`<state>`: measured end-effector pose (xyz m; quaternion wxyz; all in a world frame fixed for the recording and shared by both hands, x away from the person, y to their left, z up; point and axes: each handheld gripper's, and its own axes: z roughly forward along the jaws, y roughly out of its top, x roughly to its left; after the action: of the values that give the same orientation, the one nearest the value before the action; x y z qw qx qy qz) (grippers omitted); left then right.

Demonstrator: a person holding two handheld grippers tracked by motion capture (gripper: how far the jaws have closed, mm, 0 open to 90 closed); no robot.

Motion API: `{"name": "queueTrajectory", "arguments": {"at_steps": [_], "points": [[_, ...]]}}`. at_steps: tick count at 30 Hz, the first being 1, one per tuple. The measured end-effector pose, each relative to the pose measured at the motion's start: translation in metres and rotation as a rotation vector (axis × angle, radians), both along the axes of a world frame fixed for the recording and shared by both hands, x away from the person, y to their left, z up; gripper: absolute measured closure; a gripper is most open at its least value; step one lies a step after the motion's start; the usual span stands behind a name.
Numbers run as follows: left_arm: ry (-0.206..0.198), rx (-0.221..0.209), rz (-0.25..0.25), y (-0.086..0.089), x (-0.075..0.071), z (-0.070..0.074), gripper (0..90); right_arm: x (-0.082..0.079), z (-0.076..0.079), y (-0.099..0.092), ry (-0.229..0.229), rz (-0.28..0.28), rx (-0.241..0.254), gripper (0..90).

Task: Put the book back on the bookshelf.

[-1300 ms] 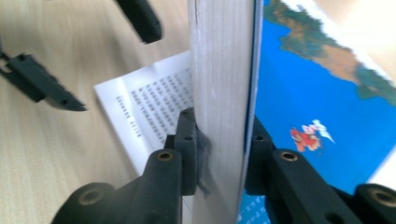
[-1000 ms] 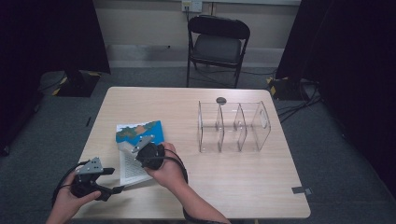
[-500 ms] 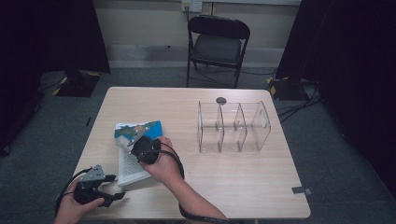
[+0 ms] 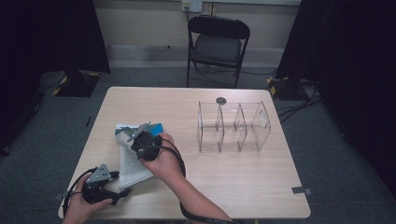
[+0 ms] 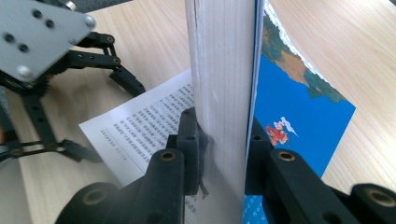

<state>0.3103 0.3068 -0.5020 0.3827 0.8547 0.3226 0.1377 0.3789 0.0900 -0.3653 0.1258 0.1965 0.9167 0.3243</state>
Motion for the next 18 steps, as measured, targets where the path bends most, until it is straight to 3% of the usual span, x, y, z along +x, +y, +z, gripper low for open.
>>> {"name": "queueTrajectory", "arguments": {"at_steps": [2,3,10,11,13,18], "points": [[0.001,0.012,0.004,-0.001,0.0,0.001,14.9,-0.001,0.002,-0.001,0.005,-0.007,0.0,75.1],[0.001,-0.006,0.014,-0.002,0.001,0.0,15.8,-0.002,0.004,-0.003,0.002,-0.009,-0.009,75.1],[0.002,-0.013,0.025,-0.002,0.003,0.001,21.7,-0.007,0.003,-0.009,0.003,-0.024,0.001,75.0],[0.018,-0.05,0.011,-0.001,0.002,0.002,25.2,-0.009,0.0,-0.011,0.004,-0.021,-0.006,75.0],[0.035,-0.075,0.018,0.0,0.003,0.002,29.6,-0.011,-0.004,-0.011,0.001,-0.017,-0.007,75.0],[0.044,-0.077,0.028,0.0,0.004,0.003,30.0,-0.015,-0.01,-0.014,0.002,-0.018,-0.015,74.9]]}}
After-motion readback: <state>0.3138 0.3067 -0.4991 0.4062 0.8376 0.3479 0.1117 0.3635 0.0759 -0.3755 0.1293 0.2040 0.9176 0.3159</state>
